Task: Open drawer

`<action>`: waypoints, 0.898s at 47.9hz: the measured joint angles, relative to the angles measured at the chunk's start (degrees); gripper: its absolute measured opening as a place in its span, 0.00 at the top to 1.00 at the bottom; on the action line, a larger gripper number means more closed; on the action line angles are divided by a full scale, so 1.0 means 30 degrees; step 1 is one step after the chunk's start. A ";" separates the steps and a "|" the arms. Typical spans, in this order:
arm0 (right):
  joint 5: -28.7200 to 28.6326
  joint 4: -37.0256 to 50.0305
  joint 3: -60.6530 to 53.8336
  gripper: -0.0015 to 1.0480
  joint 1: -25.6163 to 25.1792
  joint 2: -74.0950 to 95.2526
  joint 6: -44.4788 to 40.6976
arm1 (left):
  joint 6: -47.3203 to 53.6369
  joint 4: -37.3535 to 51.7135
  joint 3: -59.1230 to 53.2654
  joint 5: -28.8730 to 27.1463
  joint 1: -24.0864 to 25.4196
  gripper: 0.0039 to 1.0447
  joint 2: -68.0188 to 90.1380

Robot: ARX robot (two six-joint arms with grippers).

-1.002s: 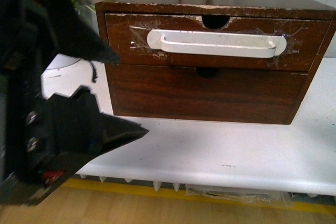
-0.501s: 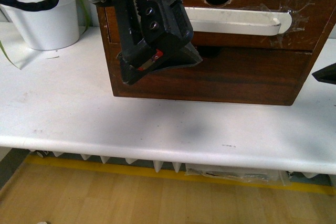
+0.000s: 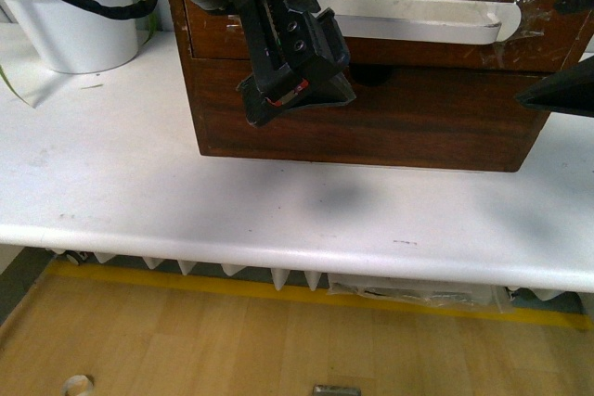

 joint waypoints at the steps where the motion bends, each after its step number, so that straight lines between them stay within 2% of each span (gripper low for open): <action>1: 0.0000 0.0036 0.0066 0.09 0.0051 0.0117 -0.0007 | 0.0044 -0.0044 0.0058 0.0015 0.0029 0.06 0.0051; 31: 0.0022 0.2244 0.1785 0.09 0.1523 0.3526 0.0947 | 0.0954 -0.1916 0.0882 0.0379 -0.0029 0.06 0.0255; 43: -0.0262 0.1413 0.2164 0.09 0.1902 0.3978 0.0925 | 0.1814 -0.3024 0.1049 0.0459 -0.0146 0.06 0.0168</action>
